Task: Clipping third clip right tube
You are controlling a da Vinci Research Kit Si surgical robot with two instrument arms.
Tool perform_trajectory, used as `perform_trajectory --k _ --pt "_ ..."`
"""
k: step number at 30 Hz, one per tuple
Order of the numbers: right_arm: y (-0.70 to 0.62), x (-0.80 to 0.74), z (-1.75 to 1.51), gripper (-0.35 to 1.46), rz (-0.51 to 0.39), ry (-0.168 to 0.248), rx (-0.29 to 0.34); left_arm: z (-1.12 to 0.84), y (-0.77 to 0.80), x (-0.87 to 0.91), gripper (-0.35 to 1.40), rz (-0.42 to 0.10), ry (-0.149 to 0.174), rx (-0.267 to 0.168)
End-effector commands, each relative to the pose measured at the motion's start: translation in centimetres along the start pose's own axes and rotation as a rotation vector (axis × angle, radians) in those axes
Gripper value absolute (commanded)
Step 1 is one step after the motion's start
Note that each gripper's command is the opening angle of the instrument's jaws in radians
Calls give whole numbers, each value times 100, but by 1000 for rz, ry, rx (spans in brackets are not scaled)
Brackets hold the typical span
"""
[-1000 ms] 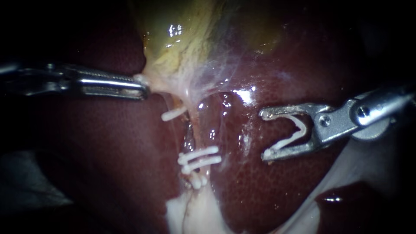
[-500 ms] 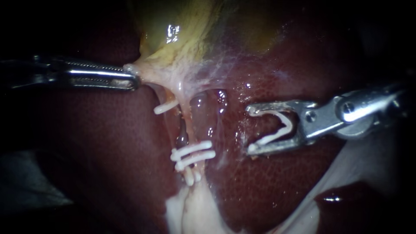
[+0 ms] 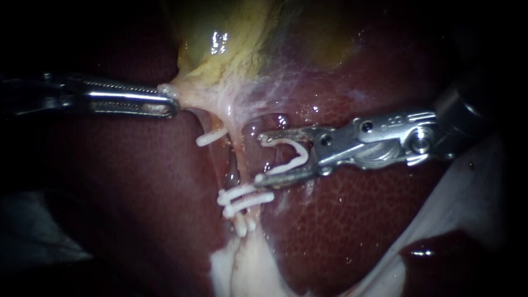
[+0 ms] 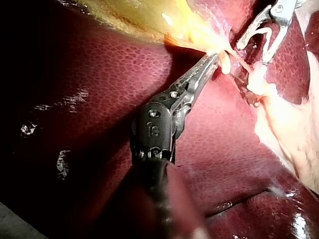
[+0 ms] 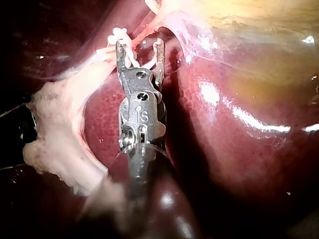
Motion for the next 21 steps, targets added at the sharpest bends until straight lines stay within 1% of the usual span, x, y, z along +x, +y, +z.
perform_trajectory --k 1,5,8,11,13,15,16,21 --pt "2 -2 4 50 6 2 -2 0 1 0 -35 -1 0 2" --pt "8 -4 15 50 27 17 13 0 3 1 -35 -1 0 0" --pt "11 -4 21 50 45 44 32 1 3 1 -35 -1 0 0" --pt "14 -3 27 50 79 87 68 1 3 1 -35 -1 0 0" --pt "16 -1 30 50 111 125 98 1 3 1 -35 -1 0 0" --pt "16 0 32 50 130 152 123 1 3 1 -35 -1 0 0" --pt "17 0 33 50 141 162 142 1 3 1 -35 -1 0 0" --pt "18 2 36 50 186 218 196 1 3 1 -35 -1 0 0"
